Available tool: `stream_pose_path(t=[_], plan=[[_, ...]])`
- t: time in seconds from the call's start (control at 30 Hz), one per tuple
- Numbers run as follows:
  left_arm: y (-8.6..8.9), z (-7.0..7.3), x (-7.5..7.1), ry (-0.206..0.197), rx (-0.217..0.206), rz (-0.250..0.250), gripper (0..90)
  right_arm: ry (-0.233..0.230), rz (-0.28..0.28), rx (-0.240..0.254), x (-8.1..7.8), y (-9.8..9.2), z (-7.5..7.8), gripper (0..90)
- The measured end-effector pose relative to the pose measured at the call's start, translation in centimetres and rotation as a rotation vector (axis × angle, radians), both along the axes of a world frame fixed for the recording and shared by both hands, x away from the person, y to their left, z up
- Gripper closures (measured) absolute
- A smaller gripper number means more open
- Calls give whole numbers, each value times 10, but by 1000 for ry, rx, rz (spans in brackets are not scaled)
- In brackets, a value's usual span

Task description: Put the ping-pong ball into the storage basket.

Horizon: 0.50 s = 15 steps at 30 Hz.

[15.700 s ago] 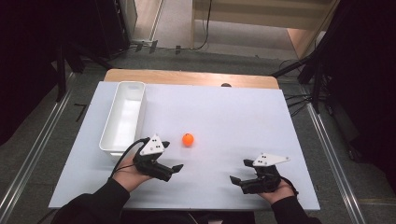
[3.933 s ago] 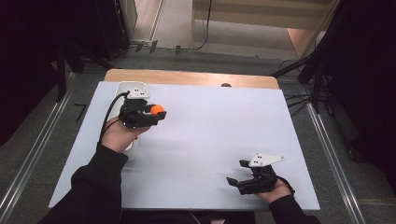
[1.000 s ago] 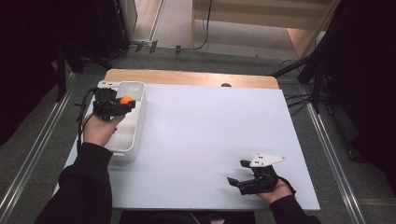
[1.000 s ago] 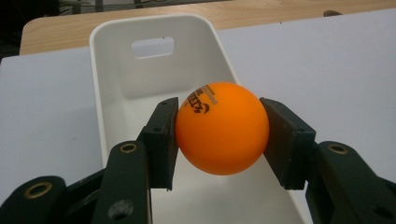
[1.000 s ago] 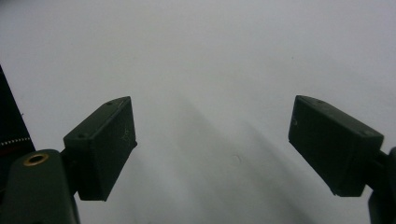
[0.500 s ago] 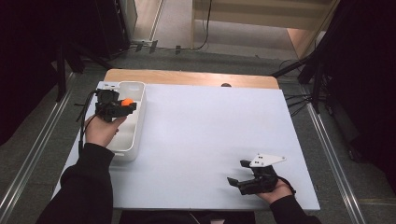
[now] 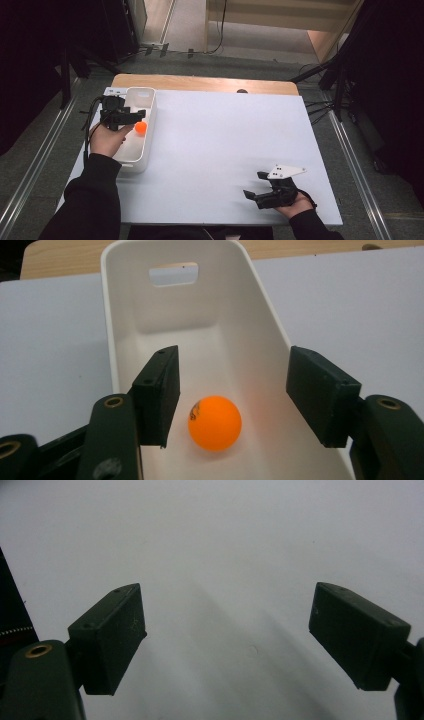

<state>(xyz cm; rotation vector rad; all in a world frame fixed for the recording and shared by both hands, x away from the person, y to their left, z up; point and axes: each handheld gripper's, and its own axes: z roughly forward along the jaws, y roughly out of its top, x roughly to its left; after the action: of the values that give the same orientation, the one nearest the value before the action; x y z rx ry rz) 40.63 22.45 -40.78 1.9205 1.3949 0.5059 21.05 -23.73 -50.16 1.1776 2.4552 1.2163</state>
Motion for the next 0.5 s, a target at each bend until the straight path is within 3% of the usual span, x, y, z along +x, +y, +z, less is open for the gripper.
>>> stream_pose_path(t=[0.13,0.5], plan=[[1,5,-1,1,-32,-21,354,-2,2,-2,0,0,0,135],[-7,19,-8,-5,-55,-118,284,0,2,-1,0,0,0,134]])
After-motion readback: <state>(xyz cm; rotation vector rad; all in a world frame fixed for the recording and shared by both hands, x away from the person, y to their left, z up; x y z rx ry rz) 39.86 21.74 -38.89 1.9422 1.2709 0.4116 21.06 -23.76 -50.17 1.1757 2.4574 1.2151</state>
